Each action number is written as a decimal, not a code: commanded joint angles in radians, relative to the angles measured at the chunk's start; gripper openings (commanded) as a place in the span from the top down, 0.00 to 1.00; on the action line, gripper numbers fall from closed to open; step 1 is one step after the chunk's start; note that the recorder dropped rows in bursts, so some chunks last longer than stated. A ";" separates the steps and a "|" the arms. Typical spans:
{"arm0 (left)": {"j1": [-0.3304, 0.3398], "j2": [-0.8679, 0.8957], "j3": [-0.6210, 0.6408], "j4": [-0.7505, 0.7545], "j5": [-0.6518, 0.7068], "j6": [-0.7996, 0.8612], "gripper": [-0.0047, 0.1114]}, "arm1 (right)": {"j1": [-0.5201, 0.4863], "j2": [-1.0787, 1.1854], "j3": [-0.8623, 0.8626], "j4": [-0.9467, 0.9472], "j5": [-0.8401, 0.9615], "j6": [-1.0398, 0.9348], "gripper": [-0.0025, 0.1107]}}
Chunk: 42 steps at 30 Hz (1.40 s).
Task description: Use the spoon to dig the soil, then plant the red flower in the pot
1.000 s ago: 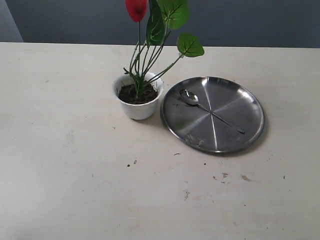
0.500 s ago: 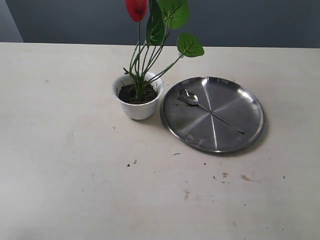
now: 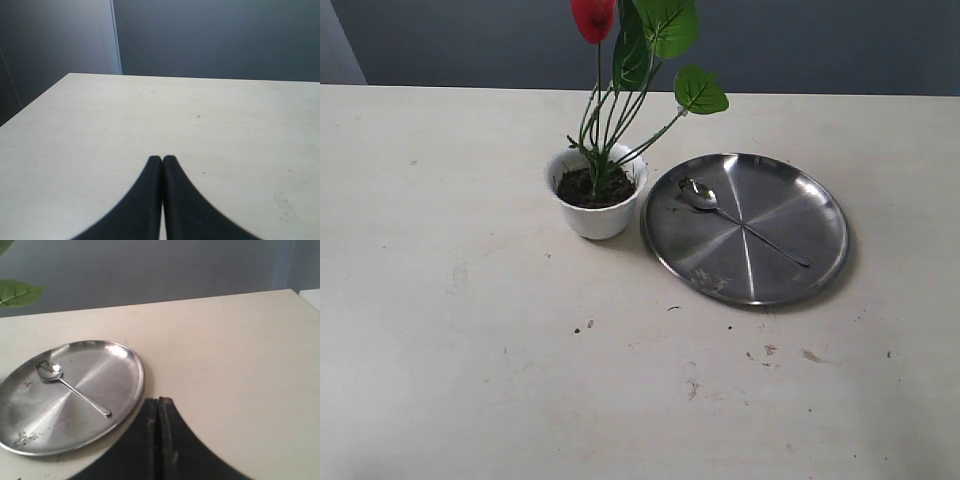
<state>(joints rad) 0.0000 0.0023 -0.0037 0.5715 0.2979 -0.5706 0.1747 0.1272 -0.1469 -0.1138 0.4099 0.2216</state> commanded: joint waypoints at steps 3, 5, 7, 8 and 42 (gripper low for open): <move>0.000 -0.002 0.004 -0.002 -0.010 -0.002 0.96 | -0.006 -0.076 0.128 0.011 -0.055 -0.014 0.98; 0.000 -0.002 0.004 -0.002 -0.010 -0.002 0.96 | -0.006 -0.101 0.147 0.011 -0.064 -0.014 0.98; 0.000 -0.002 0.004 -0.002 -0.010 -0.002 0.96 | -0.006 -0.120 0.147 0.011 -0.074 -0.014 0.98; 0.000 -0.002 0.004 -0.002 -0.010 -0.002 0.96 | -0.006 -0.127 0.147 0.011 -0.077 -0.020 0.98; 0.000 -0.002 0.004 -0.002 -0.010 -0.002 0.96 | -0.006 -0.127 0.147 0.101 -0.091 -0.139 0.98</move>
<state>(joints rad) 0.0000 0.0023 -0.0037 0.5721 0.2979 -0.5706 0.1747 0.0067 -0.0036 -0.0148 0.3323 0.0886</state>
